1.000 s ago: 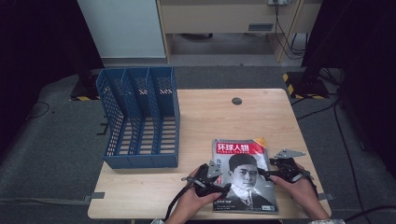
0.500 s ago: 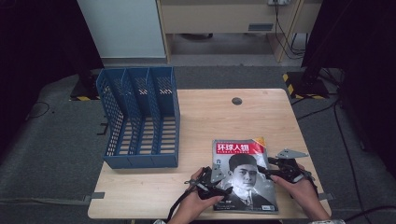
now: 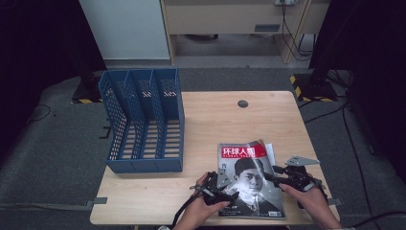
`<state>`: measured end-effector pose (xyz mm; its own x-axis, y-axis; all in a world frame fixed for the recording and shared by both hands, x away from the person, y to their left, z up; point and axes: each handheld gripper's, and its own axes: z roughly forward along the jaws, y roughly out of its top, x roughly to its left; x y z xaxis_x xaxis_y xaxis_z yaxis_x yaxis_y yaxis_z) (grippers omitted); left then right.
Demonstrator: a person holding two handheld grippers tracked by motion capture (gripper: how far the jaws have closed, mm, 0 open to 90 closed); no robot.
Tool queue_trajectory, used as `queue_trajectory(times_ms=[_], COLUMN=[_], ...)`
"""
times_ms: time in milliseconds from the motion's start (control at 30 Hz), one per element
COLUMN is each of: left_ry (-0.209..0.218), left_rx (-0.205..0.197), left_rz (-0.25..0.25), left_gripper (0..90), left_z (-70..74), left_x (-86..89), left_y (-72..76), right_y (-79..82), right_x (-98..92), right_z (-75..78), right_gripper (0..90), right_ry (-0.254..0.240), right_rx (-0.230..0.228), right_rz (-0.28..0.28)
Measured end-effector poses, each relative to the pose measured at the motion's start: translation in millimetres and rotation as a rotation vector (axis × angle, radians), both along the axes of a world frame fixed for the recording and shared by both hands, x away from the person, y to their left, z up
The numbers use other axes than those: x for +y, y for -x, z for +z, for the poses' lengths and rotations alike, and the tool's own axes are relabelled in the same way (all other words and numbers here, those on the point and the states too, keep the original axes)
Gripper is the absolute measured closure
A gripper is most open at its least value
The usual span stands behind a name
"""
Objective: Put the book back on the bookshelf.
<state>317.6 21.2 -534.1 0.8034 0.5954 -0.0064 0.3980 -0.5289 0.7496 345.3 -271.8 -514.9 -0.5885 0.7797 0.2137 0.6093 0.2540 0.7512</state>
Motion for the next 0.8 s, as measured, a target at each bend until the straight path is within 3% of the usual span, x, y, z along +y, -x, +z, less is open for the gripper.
queue_trajectory(times_ms=[300, 500, 567, 733, 800], left_ry=[-0.003, -0.004, -0.003, -0.007, -0.024], left_rx=[0.000, 0.001, 0.001, -0.013, -0.029], left_rz=[-0.001, -0.001, -0.001, 0.017, 0.060], left_gripper=[17.1, 17.2, 17.2, 14.7, 10.2], left_z=[-0.2, -0.1, -0.1, 0.2, 0.3], left_x=[-1.6, -2.6, -2.6, -3.7, -1.9], left_y=[-1.2, -1.7, -1.8, -1.5, -3.6], right_y=[-7.6, -12.4, -13.6, -14.1, -12.8], right_x=[8.8, 18.5, 21.8, 20.3, 22.0], right_z=[-7.0, -7.4, -11.6, -13.7, -13.9], right_gripper=[41.5, 40.8, 40.6, 40.9, 40.0], right_ry=[0.032, 0.032, 0.068, 0.086, 0.101], right_rx=[0.021, 0.006, 0.008, 0.013, 0.003], right_rz=[0.029, 0.052, 0.058, 0.060, 0.063])
